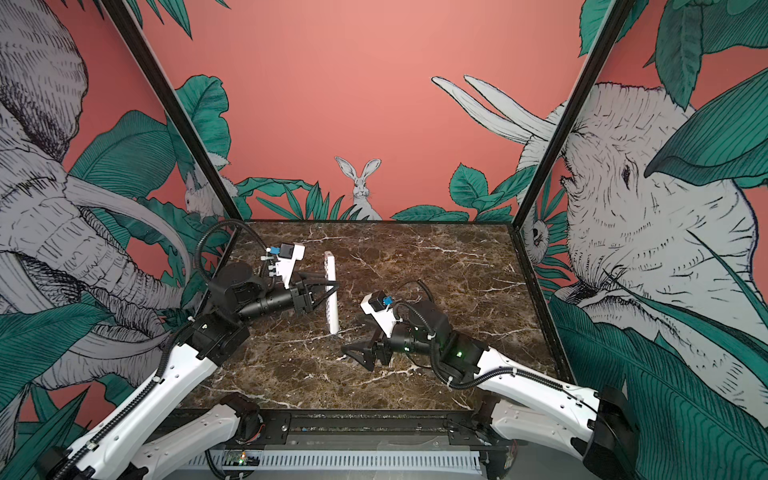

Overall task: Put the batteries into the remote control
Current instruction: 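Lower the white remote onto the table with the left gripper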

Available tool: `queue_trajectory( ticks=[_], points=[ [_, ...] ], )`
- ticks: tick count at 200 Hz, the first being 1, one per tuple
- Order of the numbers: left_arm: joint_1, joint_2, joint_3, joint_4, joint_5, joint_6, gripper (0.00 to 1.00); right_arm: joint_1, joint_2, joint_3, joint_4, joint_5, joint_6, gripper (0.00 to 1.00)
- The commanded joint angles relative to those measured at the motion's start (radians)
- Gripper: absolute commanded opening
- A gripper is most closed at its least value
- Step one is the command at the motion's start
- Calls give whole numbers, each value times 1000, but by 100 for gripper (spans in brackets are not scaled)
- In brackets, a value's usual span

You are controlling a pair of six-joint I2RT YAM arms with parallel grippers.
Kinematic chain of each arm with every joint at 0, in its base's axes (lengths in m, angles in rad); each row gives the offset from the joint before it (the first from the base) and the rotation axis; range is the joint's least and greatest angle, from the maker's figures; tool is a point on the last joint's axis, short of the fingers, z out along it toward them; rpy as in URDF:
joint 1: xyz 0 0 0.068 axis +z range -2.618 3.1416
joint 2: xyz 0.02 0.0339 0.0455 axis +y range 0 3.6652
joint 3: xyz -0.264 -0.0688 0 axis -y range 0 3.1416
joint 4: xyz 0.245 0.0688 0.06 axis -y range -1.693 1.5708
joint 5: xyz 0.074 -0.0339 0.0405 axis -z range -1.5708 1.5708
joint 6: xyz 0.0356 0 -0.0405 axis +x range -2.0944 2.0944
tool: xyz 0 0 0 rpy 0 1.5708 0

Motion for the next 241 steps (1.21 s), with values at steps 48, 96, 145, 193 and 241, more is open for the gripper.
queue_trajectory(
  ticks=[48, 96, 145, 193, 241],
  points=[
    [-2, 135, 100, -291, -226, 61, 0, -6, -71, 10, -199, 353, -96, 96],
    [-1, 224, 110, -350, -362, 48, 0, -7, -27, 9, -262, 444, -93, 97],
    [-2, 307, 117, -394, -495, 66, 0, -7, 2, -12, -257, 467, -83, 97],
    [-2, 394, 125, -410, -546, 67, 0, -9, 24, -24, -263, 487, -74, 97],
    [-2, 471, 124, -416, -584, 46, 0, -15, 31, -32, -270, 498, -72, 97]
  ],
)
